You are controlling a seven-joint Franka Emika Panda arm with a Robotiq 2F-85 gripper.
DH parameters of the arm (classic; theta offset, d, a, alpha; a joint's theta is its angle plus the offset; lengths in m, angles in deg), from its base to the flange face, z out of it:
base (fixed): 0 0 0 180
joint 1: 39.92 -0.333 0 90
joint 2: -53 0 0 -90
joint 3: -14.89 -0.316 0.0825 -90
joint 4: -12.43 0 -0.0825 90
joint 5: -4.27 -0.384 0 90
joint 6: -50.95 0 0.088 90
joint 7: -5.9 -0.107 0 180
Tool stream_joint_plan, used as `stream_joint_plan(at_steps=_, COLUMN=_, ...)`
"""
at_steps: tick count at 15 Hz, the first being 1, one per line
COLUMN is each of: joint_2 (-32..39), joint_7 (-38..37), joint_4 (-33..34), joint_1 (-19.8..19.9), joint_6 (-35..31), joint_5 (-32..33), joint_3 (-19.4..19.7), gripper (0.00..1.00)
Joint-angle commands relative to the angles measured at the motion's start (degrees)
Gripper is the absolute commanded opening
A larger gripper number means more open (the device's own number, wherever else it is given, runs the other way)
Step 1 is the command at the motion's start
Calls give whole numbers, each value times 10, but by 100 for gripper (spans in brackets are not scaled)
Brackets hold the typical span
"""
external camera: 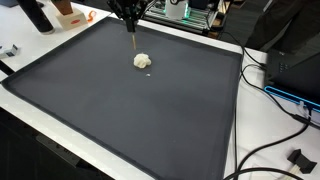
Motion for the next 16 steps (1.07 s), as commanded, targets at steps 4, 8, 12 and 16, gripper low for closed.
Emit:
stream_joint_plan(at_steps=4, joint_2=-38, joint_7=-42, joint_4=-18, joint_1=-11, joint_6=34, joint_5=85, joint_3=1, gripper=3)
stream_joint_plan(at_steps=8, joint_2=-24, joint_7=-30, joint_4=-1, joint_1=-13, joint_6=28, joint_5=86, joint_3=4, gripper=13)
stream_joint_plan(at_steps=12, joint_2=-27, joint_7=-30, joint_4=-3, joint_1=-14, joint_6=29, joint_5=88, joint_3=4, gripper=13)
stream_joint_plan(at_steps=16, joint_2=-28, joint_7=-30, joint_4=-5, joint_1=-14, joint_6=29, joint_5=88, joint_3=4, gripper=13)
